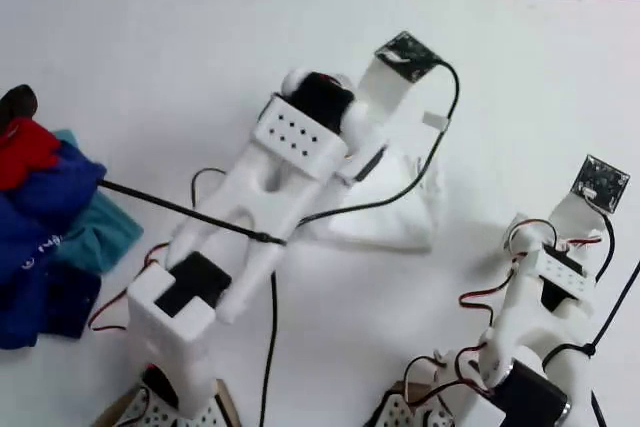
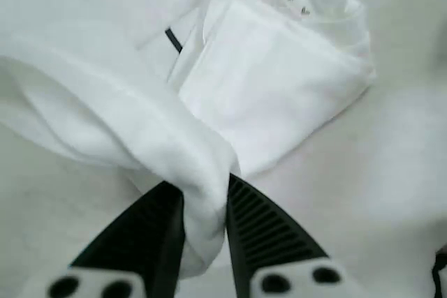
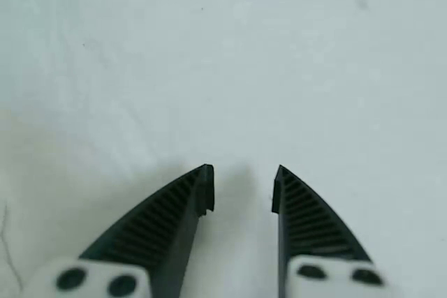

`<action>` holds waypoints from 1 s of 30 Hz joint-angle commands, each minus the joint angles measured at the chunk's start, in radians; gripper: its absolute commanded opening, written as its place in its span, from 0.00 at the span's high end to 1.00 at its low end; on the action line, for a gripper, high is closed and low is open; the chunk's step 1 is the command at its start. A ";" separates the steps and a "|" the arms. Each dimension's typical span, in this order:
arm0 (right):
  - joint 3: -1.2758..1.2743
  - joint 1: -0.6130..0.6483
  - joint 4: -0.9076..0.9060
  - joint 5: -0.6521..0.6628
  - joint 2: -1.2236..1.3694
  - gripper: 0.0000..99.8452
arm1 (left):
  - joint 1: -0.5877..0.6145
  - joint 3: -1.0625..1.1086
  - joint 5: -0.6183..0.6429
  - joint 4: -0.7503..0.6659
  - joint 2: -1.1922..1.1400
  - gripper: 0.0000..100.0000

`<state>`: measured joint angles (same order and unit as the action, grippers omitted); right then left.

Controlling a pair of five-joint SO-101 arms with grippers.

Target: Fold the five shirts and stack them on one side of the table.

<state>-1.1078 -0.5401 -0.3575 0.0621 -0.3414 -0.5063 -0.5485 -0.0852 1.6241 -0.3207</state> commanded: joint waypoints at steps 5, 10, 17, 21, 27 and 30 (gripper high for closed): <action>0.012 -0.007 0.018 -0.009 -0.044 0.86 | -0.021 -0.048 0.008 -0.123 -0.089 0.97; 0.012 -0.008 0.018 -0.011 -0.044 0.86 | -0.051 -0.199 0.008 -0.129 -0.198 0.97; 0.012 -0.004 0.018 -0.011 -0.042 0.86 | -0.100 -0.467 0.005 -0.075 -0.400 0.97; 0.012 -0.002 0.018 -0.011 -0.041 0.86 | -0.110 -0.596 0.005 -0.064 -0.505 0.97; 0.012 -0.002 0.018 -0.011 -0.041 0.86 | -0.117 -0.713 0.005 0.020 -0.591 0.82; 0.012 -0.002 0.018 -0.011 -0.041 0.86 | -0.117 -0.745 0.006 0.078 -0.598 0.74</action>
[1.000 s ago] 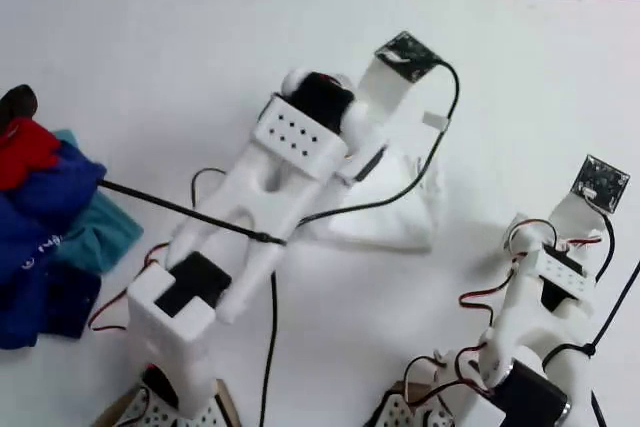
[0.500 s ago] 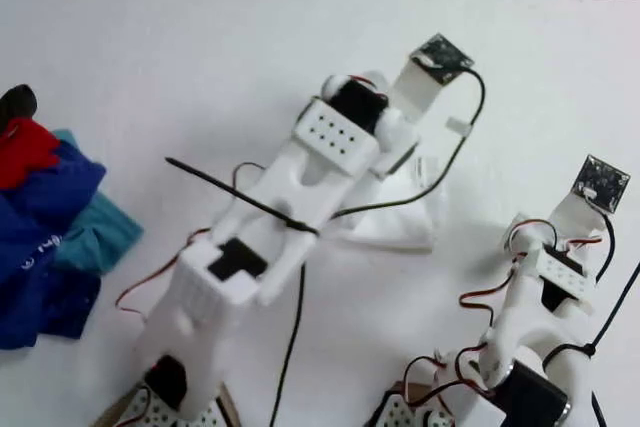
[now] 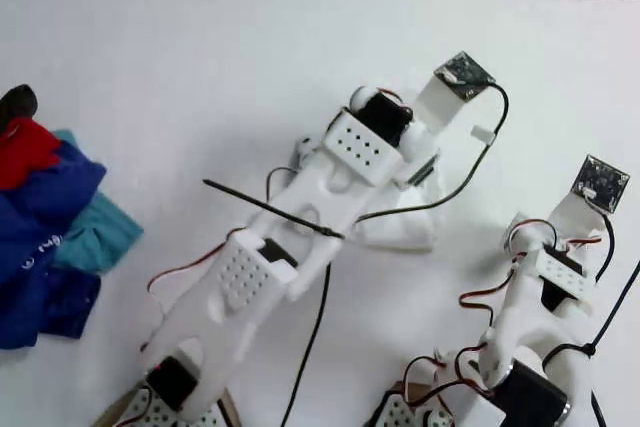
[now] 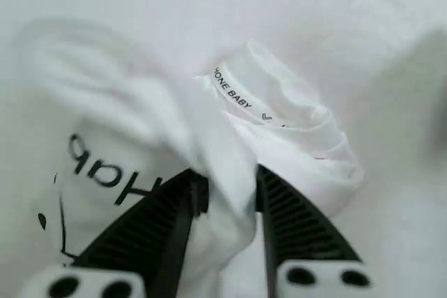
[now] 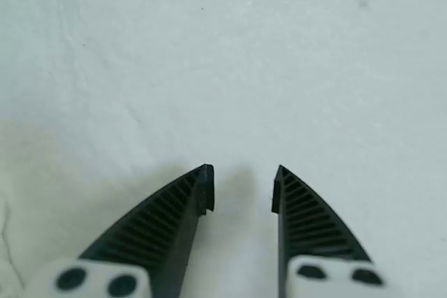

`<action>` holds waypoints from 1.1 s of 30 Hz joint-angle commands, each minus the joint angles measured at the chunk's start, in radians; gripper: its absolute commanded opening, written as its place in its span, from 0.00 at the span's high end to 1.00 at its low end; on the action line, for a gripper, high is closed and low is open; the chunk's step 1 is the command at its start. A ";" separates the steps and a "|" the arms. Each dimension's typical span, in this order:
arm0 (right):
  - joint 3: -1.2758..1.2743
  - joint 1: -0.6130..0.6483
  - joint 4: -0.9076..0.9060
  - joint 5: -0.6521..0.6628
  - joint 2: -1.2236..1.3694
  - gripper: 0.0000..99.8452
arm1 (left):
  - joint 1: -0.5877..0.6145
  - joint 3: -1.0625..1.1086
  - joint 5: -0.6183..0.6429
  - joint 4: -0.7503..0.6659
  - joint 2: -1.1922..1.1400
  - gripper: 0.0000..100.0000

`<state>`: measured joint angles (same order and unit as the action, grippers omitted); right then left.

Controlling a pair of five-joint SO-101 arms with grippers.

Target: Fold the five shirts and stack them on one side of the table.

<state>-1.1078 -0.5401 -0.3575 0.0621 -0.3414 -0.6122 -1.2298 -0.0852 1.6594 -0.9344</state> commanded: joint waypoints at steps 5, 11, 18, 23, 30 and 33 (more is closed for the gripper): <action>0.012 -0.001 0.018 -0.011 -0.041 0.86 | 0.020 -0.189 -0.003 0.120 0.018 0.77; 0.012 -0.001 0.018 -0.011 -0.041 0.86 | 0.123 -0.260 -0.003 0.124 0.014 0.86; 0.012 -0.001 0.018 -0.009 -0.039 0.86 | 0.184 -0.062 -0.005 0.109 0.006 0.97; 0.012 -0.001 0.018 -0.009 -0.039 0.86 | 0.241 0.045 -0.005 -0.012 0.005 0.97; 0.012 -0.001 0.018 -0.009 -0.039 0.86 | 0.298 0.257 -0.003 -0.172 0.005 0.97; 0.012 -0.001 0.018 -0.009 -0.039 0.86 | 0.310 0.320 -0.003 -0.212 0.005 0.97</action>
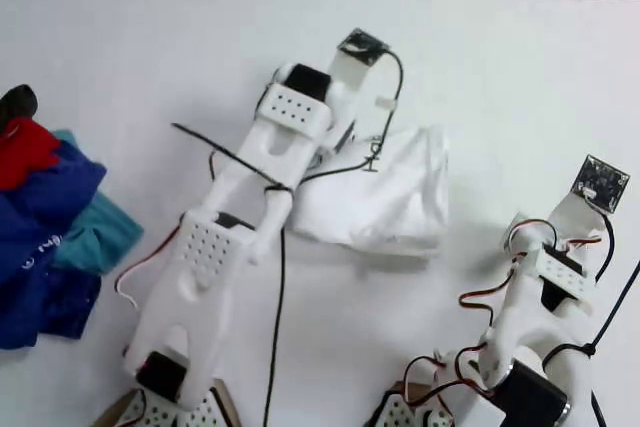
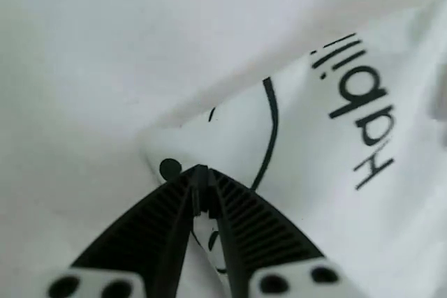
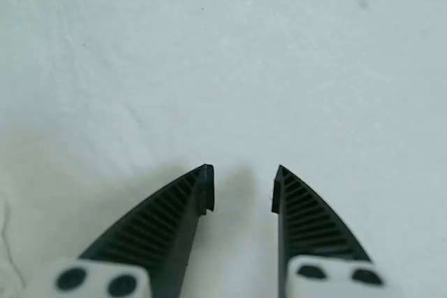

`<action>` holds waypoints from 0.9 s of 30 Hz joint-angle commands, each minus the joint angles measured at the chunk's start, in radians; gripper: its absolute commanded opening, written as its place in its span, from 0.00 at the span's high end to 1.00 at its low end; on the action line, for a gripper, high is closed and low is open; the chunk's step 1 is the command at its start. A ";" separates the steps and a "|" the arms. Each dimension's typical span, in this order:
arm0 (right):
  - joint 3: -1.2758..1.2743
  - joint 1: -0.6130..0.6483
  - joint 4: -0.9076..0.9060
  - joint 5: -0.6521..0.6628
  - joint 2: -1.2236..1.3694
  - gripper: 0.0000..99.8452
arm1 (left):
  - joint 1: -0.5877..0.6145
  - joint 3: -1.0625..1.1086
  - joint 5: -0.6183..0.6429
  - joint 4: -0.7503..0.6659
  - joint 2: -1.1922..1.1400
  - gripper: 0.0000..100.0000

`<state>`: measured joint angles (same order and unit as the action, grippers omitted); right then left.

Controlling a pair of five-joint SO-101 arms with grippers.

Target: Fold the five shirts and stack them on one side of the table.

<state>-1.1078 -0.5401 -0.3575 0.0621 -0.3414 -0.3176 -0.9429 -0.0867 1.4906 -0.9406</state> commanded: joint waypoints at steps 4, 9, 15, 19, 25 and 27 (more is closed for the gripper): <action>0.012 -0.001 0.018 -0.009 -0.039 0.86 | 0.020 0.045 -0.003 -0.072 0.012 0.97; 0.012 -0.001 0.018 -0.009 -0.039 0.86 | 0.058 0.067 -0.044 -0.127 0.005 0.97; 0.012 -0.001 0.018 -0.009 -0.039 0.86 | 0.100 0.071 -0.092 -0.132 -0.049 0.97; 0.012 -0.001 0.018 -0.009 -0.039 0.86 | 0.101 0.070 -0.091 -0.130 -0.012 0.97; 0.012 -0.001 0.018 -0.009 -0.039 0.86 | 0.095 0.071 -0.091 -0.126 0.120 0.97; 0.012 -0.001 0.018 -0.009 -0.039 0.86 | 0.094 0.071 -0.091 -0.104 0.155 0.97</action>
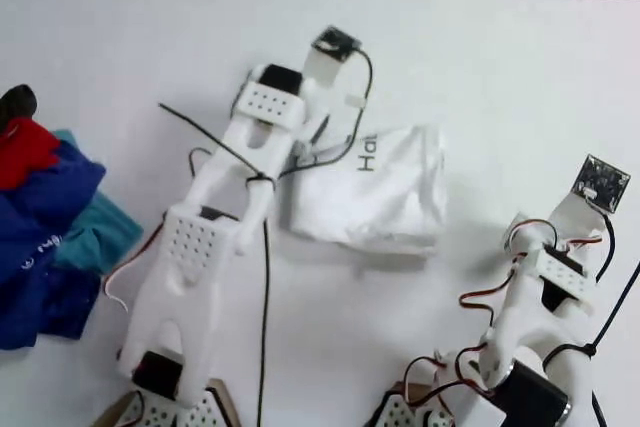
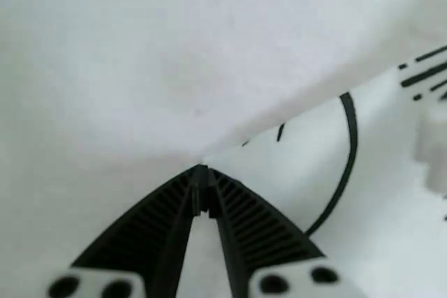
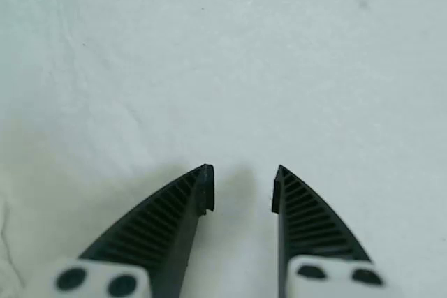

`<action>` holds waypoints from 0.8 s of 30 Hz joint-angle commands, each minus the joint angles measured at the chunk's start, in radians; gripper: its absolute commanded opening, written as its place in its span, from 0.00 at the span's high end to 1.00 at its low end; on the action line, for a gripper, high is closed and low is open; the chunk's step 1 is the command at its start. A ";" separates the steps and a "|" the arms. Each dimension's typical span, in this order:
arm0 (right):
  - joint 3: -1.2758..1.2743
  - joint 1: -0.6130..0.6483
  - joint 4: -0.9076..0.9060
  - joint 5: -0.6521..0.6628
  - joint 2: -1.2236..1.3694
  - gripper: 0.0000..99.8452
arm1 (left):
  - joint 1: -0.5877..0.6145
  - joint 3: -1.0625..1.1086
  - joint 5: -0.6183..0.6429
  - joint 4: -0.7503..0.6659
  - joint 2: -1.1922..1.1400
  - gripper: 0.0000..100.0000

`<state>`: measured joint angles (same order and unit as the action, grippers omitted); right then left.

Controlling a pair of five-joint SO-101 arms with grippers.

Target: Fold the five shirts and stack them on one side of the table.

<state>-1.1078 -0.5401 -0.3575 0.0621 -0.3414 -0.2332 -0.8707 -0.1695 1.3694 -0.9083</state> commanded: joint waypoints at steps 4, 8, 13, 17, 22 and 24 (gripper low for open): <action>0.012 -0.001 0.018 -0.011 -0.039 0.86 | -0.026 0.002 -0.008 0.080 0.150 0.97; 0.012 -0.001 0.018 -0.011 -0.039 0.86 | -0.097 0.008 0.009 0.130 0.149 0.97; 0.012 -0.001 0.018 -0.011 -0.039 0.86 | -0.173 0.008 0.095 0.117 0.147 0.97; 0.012 -0.001 0.018 -0.011 -0.039 0.86 | -0.161 0.007 0.095 0.051 0.081 0.97; 0.012 -0.001 0.018 -0.011 -0.039 0.86 | -0.083 -0.007 0.095 -0.015 -0.040 0.97; 0.012 -0.001 0.018 -0.011 -0.039 0.86 | -0.063 -0.035 0.095 -0.009 -0.058 0.97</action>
<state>-1.1078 -0.5401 -0.3575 0.0621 -0.3414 -0.3360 -0.8569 -0.0836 1.3755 -0.9651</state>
